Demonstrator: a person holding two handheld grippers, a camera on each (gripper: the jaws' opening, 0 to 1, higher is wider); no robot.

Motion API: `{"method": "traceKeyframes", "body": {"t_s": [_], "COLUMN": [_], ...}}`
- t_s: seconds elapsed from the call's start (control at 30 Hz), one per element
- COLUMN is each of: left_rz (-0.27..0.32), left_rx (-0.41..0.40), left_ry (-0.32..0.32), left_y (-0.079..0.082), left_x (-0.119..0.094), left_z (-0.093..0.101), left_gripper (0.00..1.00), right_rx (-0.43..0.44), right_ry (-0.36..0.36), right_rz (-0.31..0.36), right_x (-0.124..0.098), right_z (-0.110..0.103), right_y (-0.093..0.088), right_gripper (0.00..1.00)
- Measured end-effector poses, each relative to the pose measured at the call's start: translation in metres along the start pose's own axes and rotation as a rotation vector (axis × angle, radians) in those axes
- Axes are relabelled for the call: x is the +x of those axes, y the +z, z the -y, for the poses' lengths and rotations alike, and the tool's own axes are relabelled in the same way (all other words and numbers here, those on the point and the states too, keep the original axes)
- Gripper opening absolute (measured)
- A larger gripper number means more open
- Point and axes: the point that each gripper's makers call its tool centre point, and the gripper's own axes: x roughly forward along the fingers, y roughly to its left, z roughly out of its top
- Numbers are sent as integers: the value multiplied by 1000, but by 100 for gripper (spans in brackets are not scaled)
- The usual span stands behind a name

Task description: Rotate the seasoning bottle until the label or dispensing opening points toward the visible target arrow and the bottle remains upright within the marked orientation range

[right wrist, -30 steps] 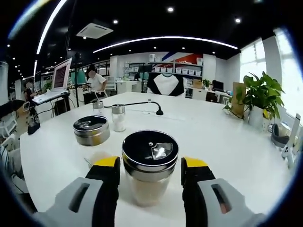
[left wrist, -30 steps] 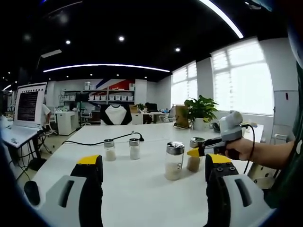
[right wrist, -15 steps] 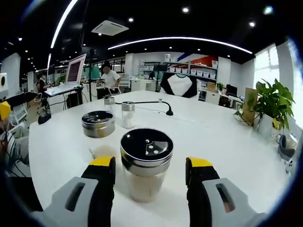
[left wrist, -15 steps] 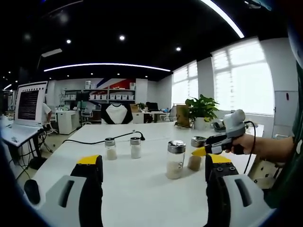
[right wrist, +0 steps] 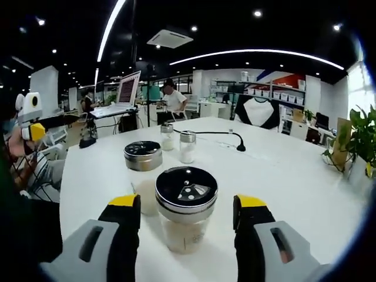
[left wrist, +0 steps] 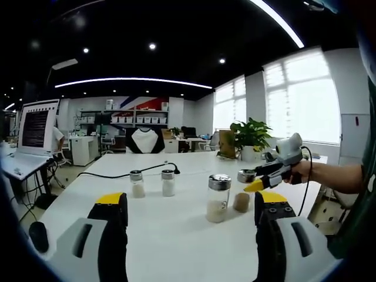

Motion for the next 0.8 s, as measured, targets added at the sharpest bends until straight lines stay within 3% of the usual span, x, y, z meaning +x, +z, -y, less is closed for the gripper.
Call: {"method": "traceKeyframes", "body": {"t_s": [0.1, 0.23, 0.53, 0.7, 0.8], "left_rz": [2, 2, 11, 9, 9], "left_rx": [2, 5, 18, 14, 17], "left_ry": [2, 8, 13, 15, 15], "left_y": [1, 2, 6, 6, 6], "left_x": [-1, -3, -8, -9, -10], "left_z": [-1, -2, -3, -3, -3], "left_gripper": [94, 94, 95, 94, 94], "right_rx": [-18, 86, 61, 46, 17], "right_ry": [46, 134, 239, 277, 282], "right_rz": [-5, 42, 86, 79, 28], "right_x": [1, 5, 4, 6, 10], "right_z": [-1, -1, -4, -8, -10], "right_y": [-2, 0, 8, 6, -3], "right_gripper": [67, 70, 61, 60, 58]}}
